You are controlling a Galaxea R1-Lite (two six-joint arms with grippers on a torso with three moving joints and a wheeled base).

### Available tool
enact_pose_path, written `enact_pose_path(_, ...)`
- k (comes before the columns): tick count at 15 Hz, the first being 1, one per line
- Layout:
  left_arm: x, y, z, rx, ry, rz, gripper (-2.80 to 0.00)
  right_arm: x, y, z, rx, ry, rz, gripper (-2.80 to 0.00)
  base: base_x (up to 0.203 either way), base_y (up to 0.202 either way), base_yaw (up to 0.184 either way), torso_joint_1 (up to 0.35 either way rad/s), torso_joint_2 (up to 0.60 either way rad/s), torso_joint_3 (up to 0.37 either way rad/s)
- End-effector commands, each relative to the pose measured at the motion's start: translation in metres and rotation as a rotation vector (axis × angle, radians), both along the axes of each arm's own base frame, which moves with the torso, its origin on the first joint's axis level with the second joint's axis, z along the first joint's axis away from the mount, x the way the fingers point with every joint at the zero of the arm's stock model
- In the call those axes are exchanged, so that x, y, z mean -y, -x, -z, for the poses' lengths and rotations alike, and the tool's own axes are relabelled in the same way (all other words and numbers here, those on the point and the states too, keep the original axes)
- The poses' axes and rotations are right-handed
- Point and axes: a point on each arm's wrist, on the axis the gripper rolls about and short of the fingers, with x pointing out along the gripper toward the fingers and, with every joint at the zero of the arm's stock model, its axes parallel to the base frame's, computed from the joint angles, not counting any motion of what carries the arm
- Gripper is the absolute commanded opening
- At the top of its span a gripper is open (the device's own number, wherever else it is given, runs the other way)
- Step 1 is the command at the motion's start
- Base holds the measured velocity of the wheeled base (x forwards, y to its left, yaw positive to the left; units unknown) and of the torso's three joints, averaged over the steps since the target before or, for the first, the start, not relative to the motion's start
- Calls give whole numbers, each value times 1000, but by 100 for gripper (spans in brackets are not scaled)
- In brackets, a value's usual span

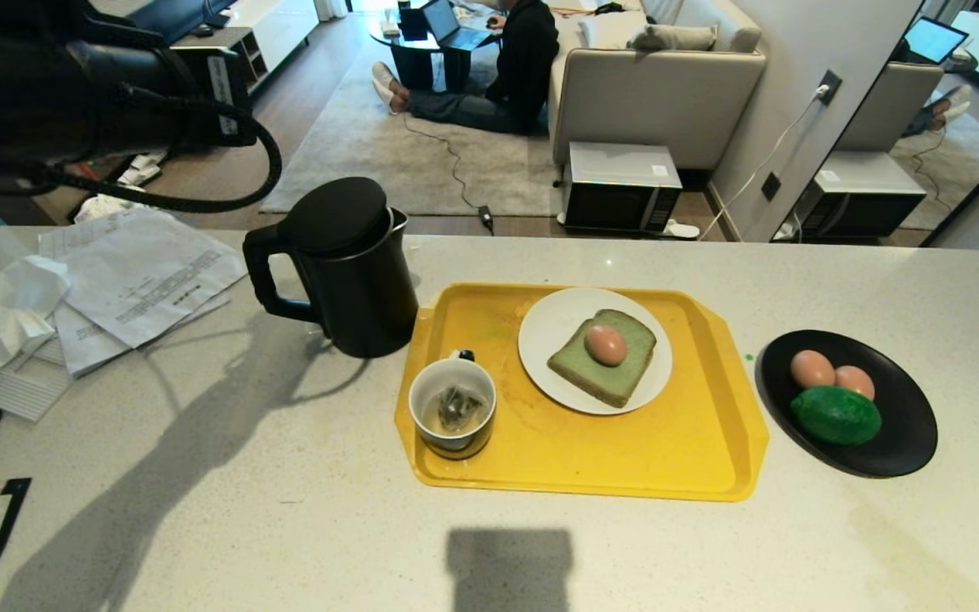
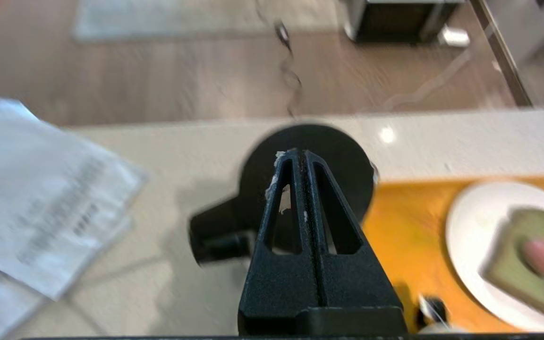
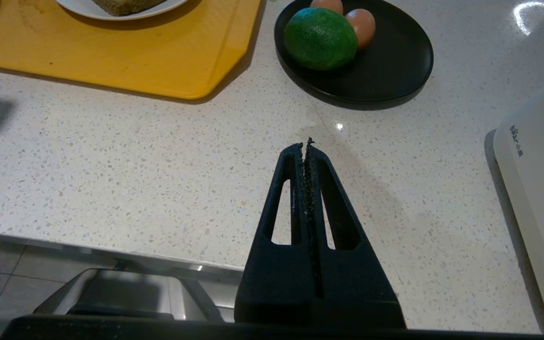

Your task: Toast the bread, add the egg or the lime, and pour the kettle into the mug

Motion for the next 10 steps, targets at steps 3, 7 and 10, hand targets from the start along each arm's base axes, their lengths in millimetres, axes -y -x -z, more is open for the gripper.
enact_pose_path(3,2,-26,9,-319,-38,-17,-280,0,0,0,-2,1,-1,-280,0,0,0,0,0,0)
enact_pose_path(7,-3,-55,32,-417,-55,-69,-280,0,0,0,-2,1,-1,-280,0,0,0,0,0,0)
enact_pose_path(10,0,-72,41,-412,-45,-62,-280,0,0,0,-2,1,-1,-280,0,0,0,0,0,0)
